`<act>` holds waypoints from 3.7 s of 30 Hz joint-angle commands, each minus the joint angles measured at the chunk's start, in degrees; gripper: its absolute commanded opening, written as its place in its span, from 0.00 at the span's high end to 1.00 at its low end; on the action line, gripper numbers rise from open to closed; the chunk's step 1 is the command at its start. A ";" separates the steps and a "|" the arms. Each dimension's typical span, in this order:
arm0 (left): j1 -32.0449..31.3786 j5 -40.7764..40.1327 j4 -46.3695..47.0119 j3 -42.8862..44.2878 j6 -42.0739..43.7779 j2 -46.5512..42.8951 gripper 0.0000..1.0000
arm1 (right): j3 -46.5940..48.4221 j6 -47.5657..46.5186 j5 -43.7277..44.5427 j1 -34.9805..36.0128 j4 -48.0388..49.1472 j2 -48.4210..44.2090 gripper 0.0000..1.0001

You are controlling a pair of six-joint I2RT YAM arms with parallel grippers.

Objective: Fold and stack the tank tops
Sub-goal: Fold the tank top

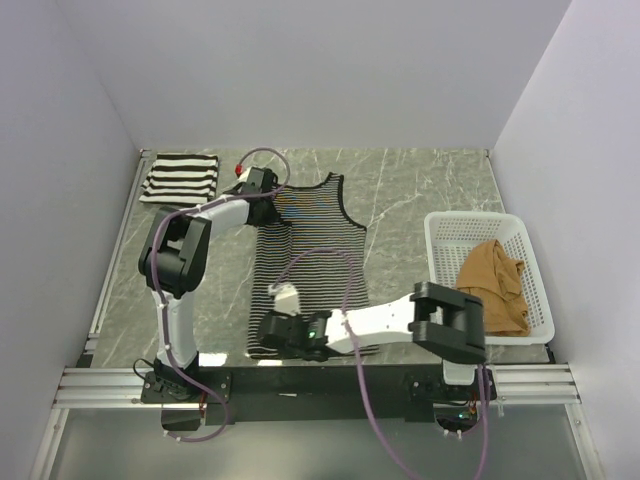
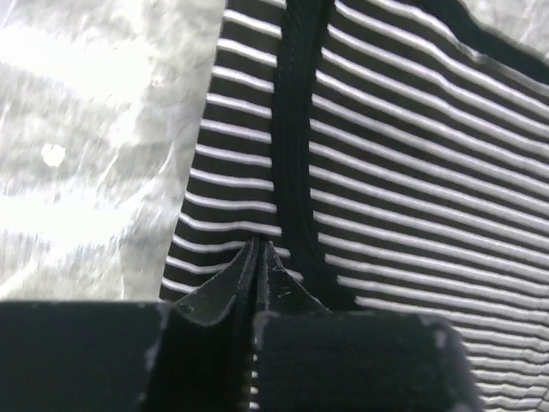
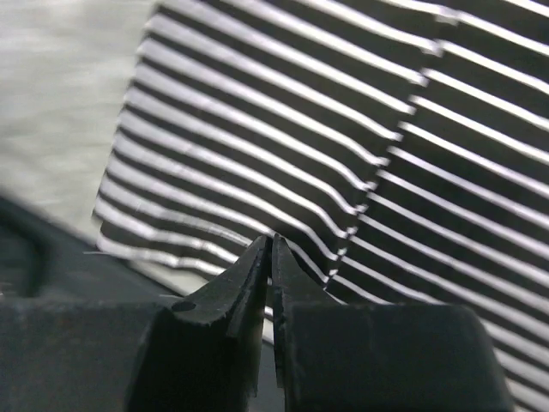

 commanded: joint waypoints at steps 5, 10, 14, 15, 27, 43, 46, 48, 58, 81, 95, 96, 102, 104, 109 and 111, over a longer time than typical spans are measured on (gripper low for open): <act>3.68 8.55 -1.03 7.80 8.61 1.36 0.75 | 14.50 -4.28 -11.37 1.10 5.43 10.63 0.80; 5.35 12.25 -1.82 12.98 10.90 -4.18 0.51 | 14.53 -5.95 -11.90 -2.50 9.37 7.22 0.60; 5.35 15.85 -1.12 14.75 10.03 -10.40 0.46 | 7.85 -5.69 -10.23 -5.84 10.08 -5.05 0.55; 5.35 16.38 -0.68 13.79 8.63 -11.82 0.46 | 6.18 -5.34 -9.53 -6.63 9.73 -7.62 0.55; -11.14 11.55 3.80 -14.38 0.02 -35.46 0.66 | -11.33 -10.51 -11.80 -42.92 1.65 -25.93 0.56; -46.58 0.13 6.53 -34.38 -11.51 -44.45 0.64 | 4.23 -15.79 -17.17 -55.68 2.79 -0.36 0.60; -50.36 -1.63 5.83 -33.77 -12.82 -41.90 0.63 | 4.15 -15.71 -16.38 -55.68 2.43 0.18 0.64; -52.56 -2.24 5.65 -32.98 -13.62 -41.02 0.62 | 2.92 -15.62 -16.29 -55.77 3.22 -0.08 0.64; -60.21 -6.55 3.46 -27.97 -15.20 -30.30 0.52 | 4.85 -16.67 -16.73 -55.69 2.70 2.81 0.95; -68.12 -13.76 -7.09 -17.16 -17.66 -16.85 0.62 | 3.09 -16.67 -17.44 -57.53 3.67 -0.08 1.00; -68.48 -15.69 -7.27 -15.31 -16.26 -17.37 1.00 | 0.46 -17.29 -17.52 -61.04 3.66 -4.04 1.00; -68.48 -15.61 -7.35 -15.14 -16.08 -17.20 0.99 | 0.19 -17.29 -17.61 -61.39 3.67 -4.56 1.00; -69.00 -15.34 -6.48 -13.47 -15.03 -16.76 0.74 | -1.30 -17.38 -17.79 -61.84 4.28 -5.27 1.00; -69.18 -15.25 -6.48 -12.59 -14.76 -16.06 0.63 | -1.39 -17.29 -17.87 -61.84 4.37 -5.18 1.00; -69.79 -16.57 -8.76 -10.04 -15.46 -12.19 0.64 | -1.66 -17.38 -17.96 -61.92 4.46 -5.36 1.00; -69.80 -16.84 -8.15 -10.39 -15.64 -11.31 0.65 | -1.83 -17.46 -18.14 -62.01 4.46 -5.45 1.00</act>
